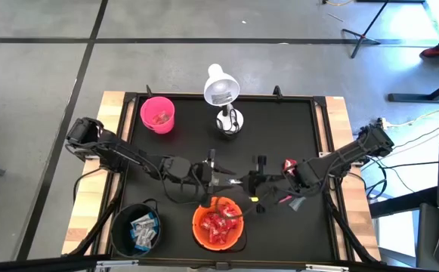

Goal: Sort candy
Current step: Put the white candy into the black bucket

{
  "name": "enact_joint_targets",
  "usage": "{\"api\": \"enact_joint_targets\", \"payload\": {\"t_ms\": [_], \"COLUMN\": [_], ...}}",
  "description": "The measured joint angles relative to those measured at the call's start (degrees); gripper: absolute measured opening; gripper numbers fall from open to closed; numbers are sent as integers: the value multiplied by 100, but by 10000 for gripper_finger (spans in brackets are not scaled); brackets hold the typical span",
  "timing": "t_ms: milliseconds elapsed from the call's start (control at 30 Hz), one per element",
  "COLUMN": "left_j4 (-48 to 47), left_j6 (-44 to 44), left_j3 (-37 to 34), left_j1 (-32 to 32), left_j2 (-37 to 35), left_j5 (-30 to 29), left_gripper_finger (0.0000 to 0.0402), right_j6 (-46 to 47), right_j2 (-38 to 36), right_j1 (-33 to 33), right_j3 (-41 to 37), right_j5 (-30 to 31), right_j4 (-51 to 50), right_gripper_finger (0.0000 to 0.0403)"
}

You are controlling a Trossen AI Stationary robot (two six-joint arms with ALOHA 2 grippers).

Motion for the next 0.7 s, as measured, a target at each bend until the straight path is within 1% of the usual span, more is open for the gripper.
{"api": "enact_joint_targets", "payload": {"t_ms": [100,200,333,500,600,700], "left_j4": [-113,-102,-86,-10,-10,-33], "left_j6": [-9,-5,100,297,305,305], "left_j3": [0,0,0,0,0,0], "left_j1": [-4,-4,-7,-73,-72,-68], "left_j2": [0,0,0,0,-9,-33], "left_j5": [-149,-161,-104,35,51,52], "left_gripper_finger": [195,178,139,76,38,11], "right_j6": [-1,-1,1,113,97,23], "right_j2": [0,0,0,0,0,0], "right_j1": [6,10,7,20,21,25], "right_j3": [0,0,0,0,0,0], "right_j5": [-4,-2,-1,27,8,6], "right_j4": [-2,4,2,174,182,175], "right_gripper_finger": [34,34,34,41,68,112]}}
